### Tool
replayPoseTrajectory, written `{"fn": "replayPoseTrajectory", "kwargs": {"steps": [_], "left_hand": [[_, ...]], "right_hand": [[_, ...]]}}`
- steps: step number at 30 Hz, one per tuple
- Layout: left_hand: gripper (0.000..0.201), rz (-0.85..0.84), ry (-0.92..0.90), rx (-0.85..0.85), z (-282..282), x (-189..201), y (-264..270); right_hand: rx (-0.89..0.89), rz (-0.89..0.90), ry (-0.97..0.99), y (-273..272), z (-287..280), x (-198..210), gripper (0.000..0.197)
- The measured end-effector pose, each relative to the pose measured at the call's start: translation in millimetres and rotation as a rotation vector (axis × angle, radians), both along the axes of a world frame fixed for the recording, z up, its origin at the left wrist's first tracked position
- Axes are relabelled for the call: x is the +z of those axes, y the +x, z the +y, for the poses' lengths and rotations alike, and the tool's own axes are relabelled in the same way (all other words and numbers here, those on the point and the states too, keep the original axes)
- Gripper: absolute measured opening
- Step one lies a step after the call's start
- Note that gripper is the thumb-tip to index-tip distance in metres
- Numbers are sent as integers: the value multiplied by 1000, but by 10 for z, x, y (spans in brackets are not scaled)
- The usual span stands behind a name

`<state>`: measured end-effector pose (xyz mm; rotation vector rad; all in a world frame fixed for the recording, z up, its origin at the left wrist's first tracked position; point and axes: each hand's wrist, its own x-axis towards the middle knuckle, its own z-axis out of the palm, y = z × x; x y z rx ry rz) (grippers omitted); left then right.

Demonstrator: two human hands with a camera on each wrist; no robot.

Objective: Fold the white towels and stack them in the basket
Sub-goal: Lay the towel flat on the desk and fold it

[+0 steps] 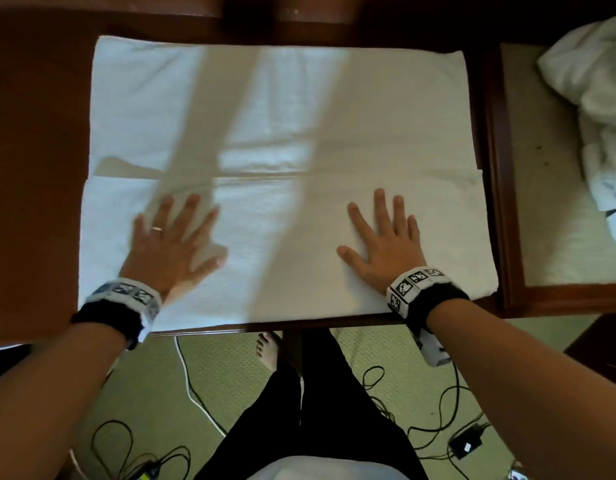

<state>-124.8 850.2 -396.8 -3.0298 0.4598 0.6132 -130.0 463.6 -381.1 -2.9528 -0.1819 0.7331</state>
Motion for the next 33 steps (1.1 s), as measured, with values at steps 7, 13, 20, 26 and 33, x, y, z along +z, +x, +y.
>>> {"fn": "replayPoseTrajectory", "kwargs": {"steps": [7,13,20,26,33], "left_hand": [[96,37,21,161,11,254,130],[84,178,40,222,-218,373,13],[62,256,64,272,-204,780,300],[54,221,-8,356,-226,918,1128],[62,91,13,335,-351,728,2133]], "right_hand": [[36,136,-41,139,26,168,82],[26,316,-60,239,26,333,91],[19,290,-56,276,-13,561,63],[-111,132,-12,1095,-135,659,36],[-65,-134,60,2126,-353,420,42]]}}
